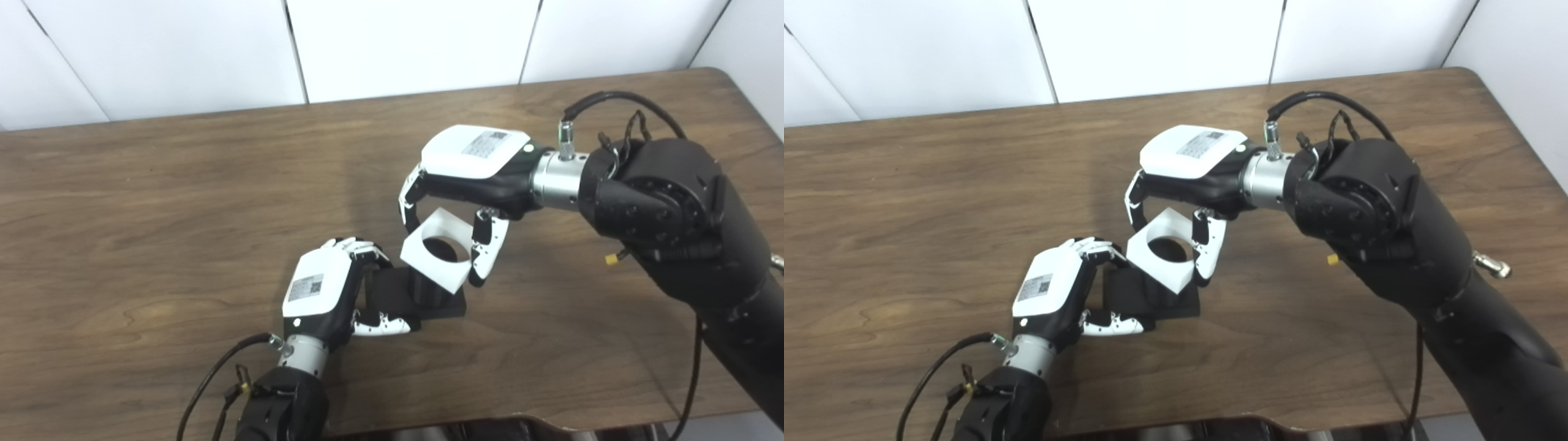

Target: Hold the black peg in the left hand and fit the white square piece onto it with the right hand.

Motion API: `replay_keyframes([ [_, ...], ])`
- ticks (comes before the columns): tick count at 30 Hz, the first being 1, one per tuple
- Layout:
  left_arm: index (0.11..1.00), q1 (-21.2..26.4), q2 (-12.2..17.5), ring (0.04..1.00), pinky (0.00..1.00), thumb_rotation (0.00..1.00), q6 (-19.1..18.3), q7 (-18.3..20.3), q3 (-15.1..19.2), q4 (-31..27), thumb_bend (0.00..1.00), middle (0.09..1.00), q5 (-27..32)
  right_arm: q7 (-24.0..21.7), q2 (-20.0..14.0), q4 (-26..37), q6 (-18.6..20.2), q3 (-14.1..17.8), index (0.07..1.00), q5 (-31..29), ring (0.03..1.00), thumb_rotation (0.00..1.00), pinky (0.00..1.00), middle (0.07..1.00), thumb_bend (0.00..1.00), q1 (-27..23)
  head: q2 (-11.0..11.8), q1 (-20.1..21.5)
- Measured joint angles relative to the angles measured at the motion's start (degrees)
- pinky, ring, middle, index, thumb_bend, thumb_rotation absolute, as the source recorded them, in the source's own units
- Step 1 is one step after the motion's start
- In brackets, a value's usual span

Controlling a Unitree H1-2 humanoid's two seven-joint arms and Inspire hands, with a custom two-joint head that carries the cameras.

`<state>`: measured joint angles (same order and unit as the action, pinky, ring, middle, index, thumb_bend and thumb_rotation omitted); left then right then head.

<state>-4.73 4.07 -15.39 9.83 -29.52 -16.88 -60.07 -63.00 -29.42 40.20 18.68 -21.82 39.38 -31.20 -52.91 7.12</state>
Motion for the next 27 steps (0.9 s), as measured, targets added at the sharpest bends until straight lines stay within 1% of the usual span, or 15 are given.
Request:
replay_keyframes([
  [3,0.486,-0.02,-0.14,0.849,0.92,0.05,-0.08,0.15,-0.03,-0.03,0.51,0.78,-0.29,0.32,0.1,-0.42,-0.89,-0.11,0.483,0.13,0.812,0.13,0.77,0.752,0.52,0.31,-0.09,0.09],
  [7,0.486,-0.01,-0.31,0.846,0.92,0.05,-0.3,0.81,-0.15,-0.49,0.51,0.78,-0.71,0.66,0.21,-1.27,-1.15,-0.14,0.483,0.52,0.816,0.13,0.77,0.752,0.52,0.88,-0.26,-0.09],
  [13,0.486,0.0,-0.46,0.849,0.92,0.05,-0.38,1.32,-0.11,-0.63,0.51,0.78,-0.98,0.83,0.46,-2.08,-2.17,-0.42,0.483,2.45,0.825,0.13,0.78,0.755,0.52,1.29,-0.26,-0.18],
  [27,0.486,-0.02,-0.61,0.847,0.92,0.05,-0.58,1.79,-0.12,-0.89,0.51,0.778,-1.08,0.86,2.74,-2.63,-3.26,-1.03,0.484,4.57,0.831,0.13,0.78,0.757,0.52,1.53,-0.61,-0.09],
])
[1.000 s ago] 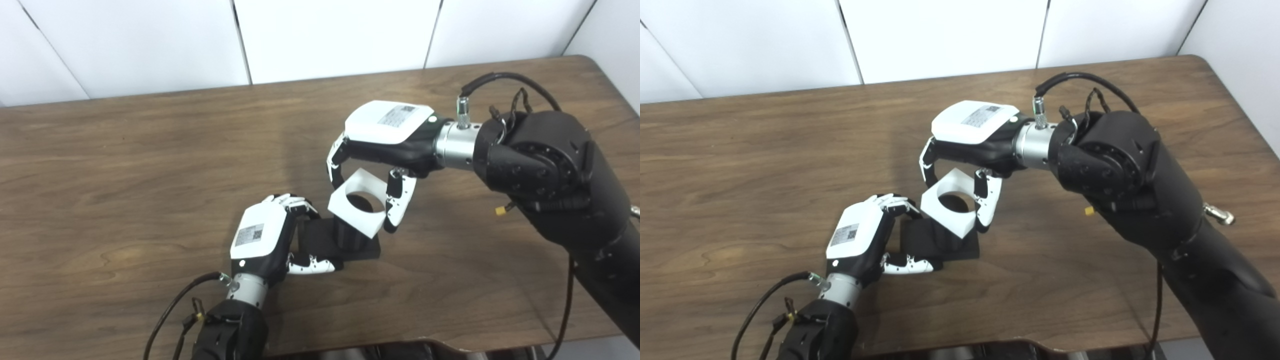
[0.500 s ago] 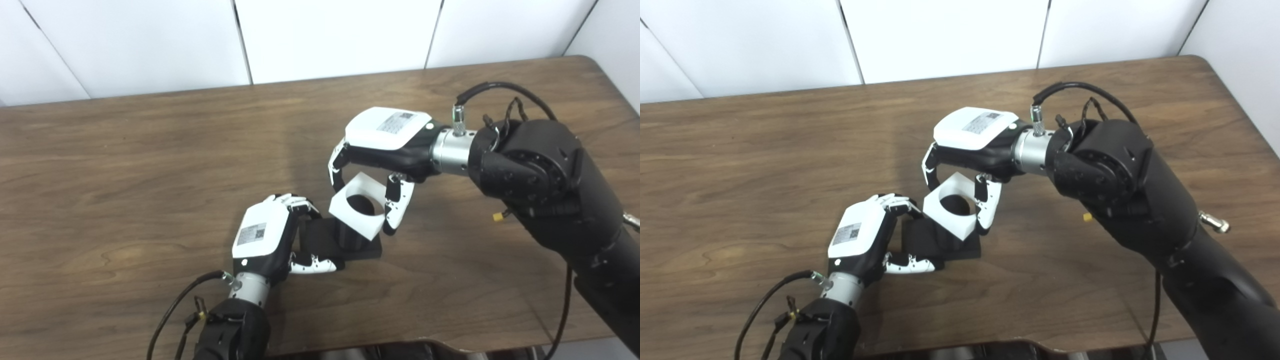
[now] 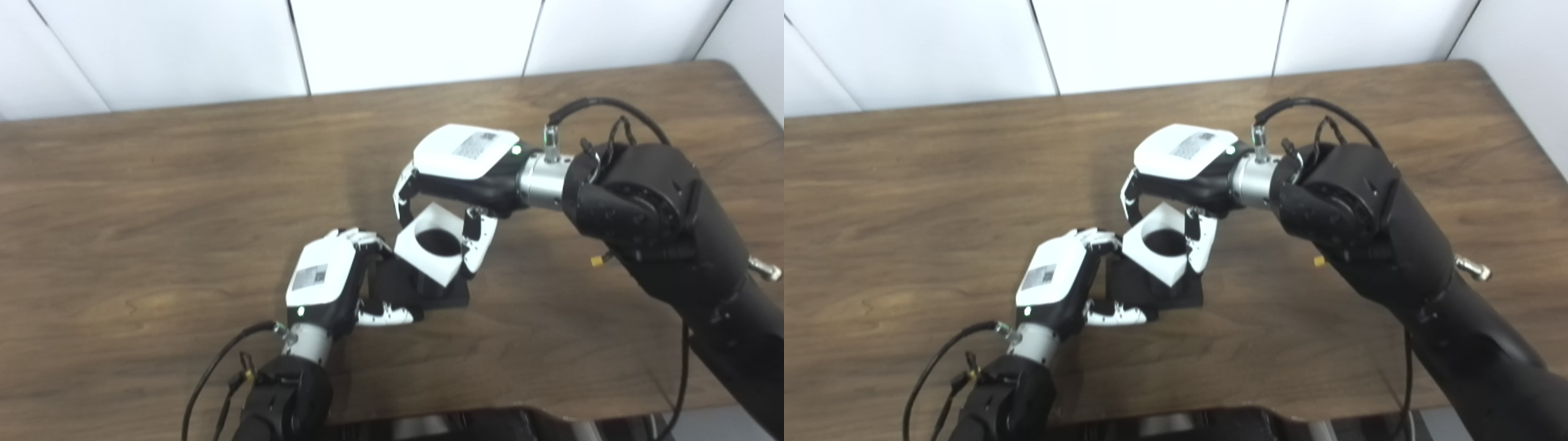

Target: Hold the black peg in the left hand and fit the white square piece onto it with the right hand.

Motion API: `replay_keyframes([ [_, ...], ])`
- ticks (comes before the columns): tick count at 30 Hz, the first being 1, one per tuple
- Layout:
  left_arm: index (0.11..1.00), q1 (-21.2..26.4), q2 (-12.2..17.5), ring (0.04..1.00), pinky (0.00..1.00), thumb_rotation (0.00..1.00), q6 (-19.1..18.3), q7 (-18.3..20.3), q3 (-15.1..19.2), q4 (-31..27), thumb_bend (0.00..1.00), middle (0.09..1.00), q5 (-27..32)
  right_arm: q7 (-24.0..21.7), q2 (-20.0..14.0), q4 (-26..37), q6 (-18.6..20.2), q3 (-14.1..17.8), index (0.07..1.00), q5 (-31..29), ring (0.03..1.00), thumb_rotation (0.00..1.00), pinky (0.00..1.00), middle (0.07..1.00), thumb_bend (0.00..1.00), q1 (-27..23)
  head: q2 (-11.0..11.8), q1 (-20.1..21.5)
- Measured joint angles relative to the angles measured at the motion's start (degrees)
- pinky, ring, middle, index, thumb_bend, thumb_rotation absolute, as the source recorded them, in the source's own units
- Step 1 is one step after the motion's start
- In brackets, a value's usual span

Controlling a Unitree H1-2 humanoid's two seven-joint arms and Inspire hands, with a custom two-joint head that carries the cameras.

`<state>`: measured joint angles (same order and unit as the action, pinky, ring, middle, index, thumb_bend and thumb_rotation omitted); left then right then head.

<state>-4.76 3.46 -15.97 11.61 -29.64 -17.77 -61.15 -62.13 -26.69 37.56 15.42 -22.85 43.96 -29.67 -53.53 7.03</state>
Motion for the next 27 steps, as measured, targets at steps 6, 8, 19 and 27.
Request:
replay_keyframes([
  [6,0.486,-0.04,-0.16,0.849,0.92,0.05,-0.06,0.0,-0.02,0.0,0.51,0.778,-0.12,-0.02,0.53,-0.07,-0.05,-0.08,0.484,0.54,0.829,0.13,0.77,0.754,0.52,0.34,0.0,-0.26],
  [8,0.486,-0.06,-0.24,0.85,0.92,0.05,-0.11,0.0,-0.03,0.0,0.51,0.778,-0.13,-0.02,0.74,-0.08,-0.08,-0.17,0.484,0.81,0.83,0.13,0.78,0.752,0.52,0.63,-0.09,-0.35],
  [19,0.486,-0.05,-0.47,0.846,0.92,0.05,-0.65,0.04,-0.27,-0.02,0.51,0.778,-0.51,-0.22,1.27,-0.41,-0.12,-0.76,0.484,2.02,0.832,0.13,0.79,0.754,0.52,0.91,-0.26,-0.62],
  [27,0.486,-0.03,-0.68,0.848,0.92,0.05,-1.13,0.04,-0.59,-0.02,0.51,0.778,-1.27,-0.44,1.26,-0.42,-0.17,-1.16,0.485,2.38,0.829,0.13,0.79,0.753,0.52,0.94,-0.35,-0.88],
])
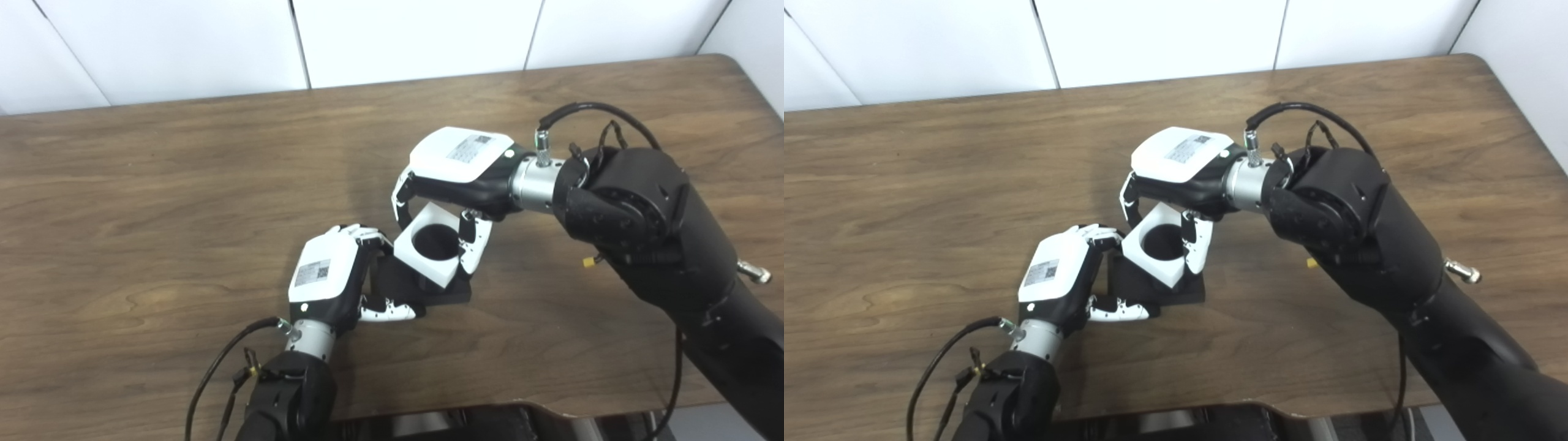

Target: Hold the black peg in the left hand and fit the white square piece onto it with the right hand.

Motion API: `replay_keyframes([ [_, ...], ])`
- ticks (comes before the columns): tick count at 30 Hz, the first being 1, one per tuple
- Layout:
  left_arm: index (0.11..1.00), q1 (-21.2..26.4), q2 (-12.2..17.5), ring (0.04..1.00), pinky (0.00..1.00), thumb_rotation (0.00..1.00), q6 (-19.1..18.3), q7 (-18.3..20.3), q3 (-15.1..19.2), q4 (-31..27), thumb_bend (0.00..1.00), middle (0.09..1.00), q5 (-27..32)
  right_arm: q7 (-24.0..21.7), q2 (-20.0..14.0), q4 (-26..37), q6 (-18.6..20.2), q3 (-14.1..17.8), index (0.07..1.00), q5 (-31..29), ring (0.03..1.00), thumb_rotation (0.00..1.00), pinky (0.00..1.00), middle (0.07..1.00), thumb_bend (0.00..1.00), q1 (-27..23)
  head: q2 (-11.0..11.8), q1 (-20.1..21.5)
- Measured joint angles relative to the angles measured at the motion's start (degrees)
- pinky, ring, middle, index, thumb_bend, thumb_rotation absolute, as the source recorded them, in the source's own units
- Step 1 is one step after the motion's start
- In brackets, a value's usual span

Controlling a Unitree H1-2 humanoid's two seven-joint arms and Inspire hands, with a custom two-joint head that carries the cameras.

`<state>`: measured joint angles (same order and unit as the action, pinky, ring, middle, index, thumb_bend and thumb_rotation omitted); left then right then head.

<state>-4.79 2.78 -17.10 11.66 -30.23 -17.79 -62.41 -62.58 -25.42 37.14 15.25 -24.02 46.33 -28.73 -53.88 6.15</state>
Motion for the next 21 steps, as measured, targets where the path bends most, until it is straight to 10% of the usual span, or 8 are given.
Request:
replay_keyframes([
  [21,0.486,0.0,-0.08,0.85,0.92,0.05,-0.09,0.41,-0.23,-0.21,0.51,0.777,0.03,0.93,-0.79,-1.35,-1.12,0.85,0.484,-0.96,0.82,0.13,0.76,0.746,0.52,1.76,-0.35,0.18],
])
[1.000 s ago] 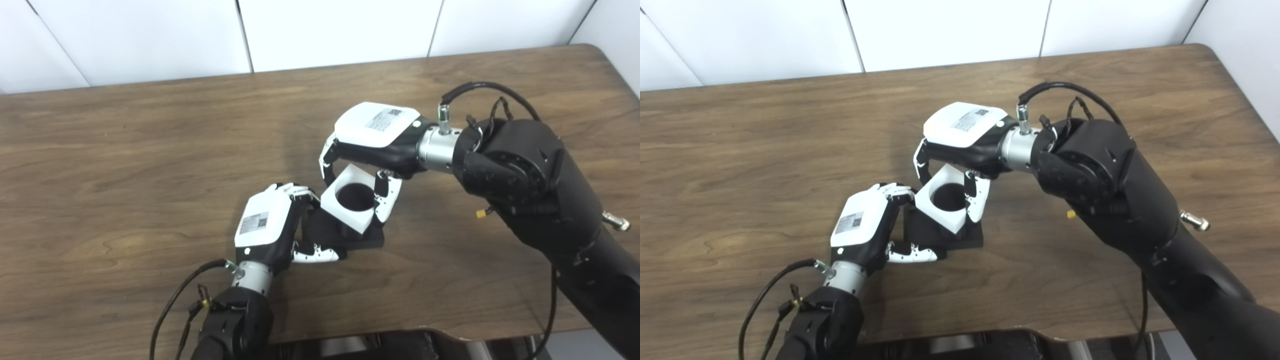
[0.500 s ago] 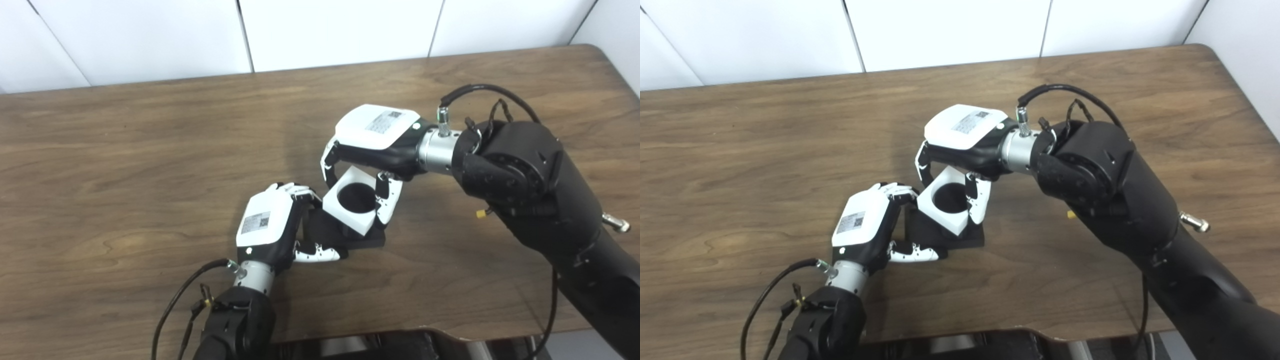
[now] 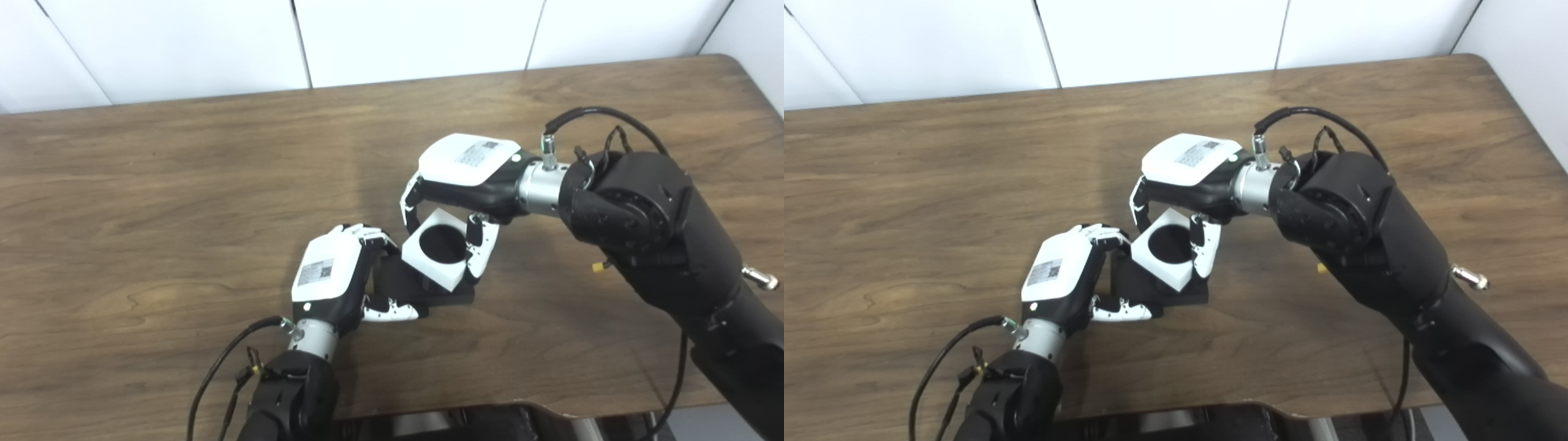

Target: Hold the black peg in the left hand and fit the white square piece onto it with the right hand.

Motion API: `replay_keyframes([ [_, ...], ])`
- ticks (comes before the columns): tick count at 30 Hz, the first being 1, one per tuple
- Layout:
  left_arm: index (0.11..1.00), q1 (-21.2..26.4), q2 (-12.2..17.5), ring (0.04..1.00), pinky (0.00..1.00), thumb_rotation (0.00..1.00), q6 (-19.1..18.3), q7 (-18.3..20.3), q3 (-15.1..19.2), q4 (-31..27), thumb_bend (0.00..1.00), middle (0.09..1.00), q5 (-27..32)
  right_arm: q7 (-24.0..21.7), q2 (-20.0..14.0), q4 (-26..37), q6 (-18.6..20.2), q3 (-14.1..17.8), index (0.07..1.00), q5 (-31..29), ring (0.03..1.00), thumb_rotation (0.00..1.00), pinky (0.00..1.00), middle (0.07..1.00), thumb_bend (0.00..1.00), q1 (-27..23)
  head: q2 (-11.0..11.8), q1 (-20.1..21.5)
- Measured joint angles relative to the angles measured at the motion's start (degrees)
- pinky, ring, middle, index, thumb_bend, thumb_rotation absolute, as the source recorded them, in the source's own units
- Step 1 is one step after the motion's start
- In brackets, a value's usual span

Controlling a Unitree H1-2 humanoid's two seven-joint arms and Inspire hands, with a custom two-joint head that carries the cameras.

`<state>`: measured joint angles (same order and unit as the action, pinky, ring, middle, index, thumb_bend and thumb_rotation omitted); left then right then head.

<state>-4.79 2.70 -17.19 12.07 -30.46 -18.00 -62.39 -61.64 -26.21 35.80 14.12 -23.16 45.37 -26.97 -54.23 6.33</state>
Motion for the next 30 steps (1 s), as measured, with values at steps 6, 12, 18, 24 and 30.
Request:
replay_keyframes([
  [6,0.486,-0.02,-0.01,0.857,0.93,0.05,0.0,0.03,-0.05,0.0,0.51,0.784,0.06,0.34,0.05,-0.05,-0.6,-0.02,0.493,0.06,0.821,0.15,0.77,0.761,0.52,0.63,0.0,-0.09],
  [12,0.486,0.01,0.0,0.851,0.92,0.05,0.0,0.03,-0.12,0.0,0.51,0.78,0.02,-1.1,-0.15,-0.05,-0.57,-0.18,0.759,0.42,0.87,0.47,0.83,0.841,0.99,0.33,-0.09,0.09],
  [18,0.487,0.03,0.0,0.85,0.92,0.05,-0.01,0.03,-0.12,0.0,0.51,0.779,-0.02,-2.47,-0.3,-0.04,-0.56,-0.31,0.769,0.4,0.888,0.54,0.84,0.857,1.0,-0.54,-0.09,0.18],
  [24,0.487,0.05,0.0,0.854,0.93,0.05,-0.03,0.21,-0.1,0.0,0.51,0.781,0.0,-2.77,-0.32,-0.04,-0.58,-0.13,0.755,0.44,0.888,0.53,0.84,0.851,1.0,-0.54,-0.09,0.18],
  [30,0.487,0.08,0.0,0.849,0.92,0.05,-0.03,0.21,-0.07,0.0,0.51,0.779,0.0,-2.77,-0.33,-0.04,-0.54,0.72,0.742,0.21,0.879,0.51,0.84,0.841,1.0,-0.54,0.0,0.18],
])
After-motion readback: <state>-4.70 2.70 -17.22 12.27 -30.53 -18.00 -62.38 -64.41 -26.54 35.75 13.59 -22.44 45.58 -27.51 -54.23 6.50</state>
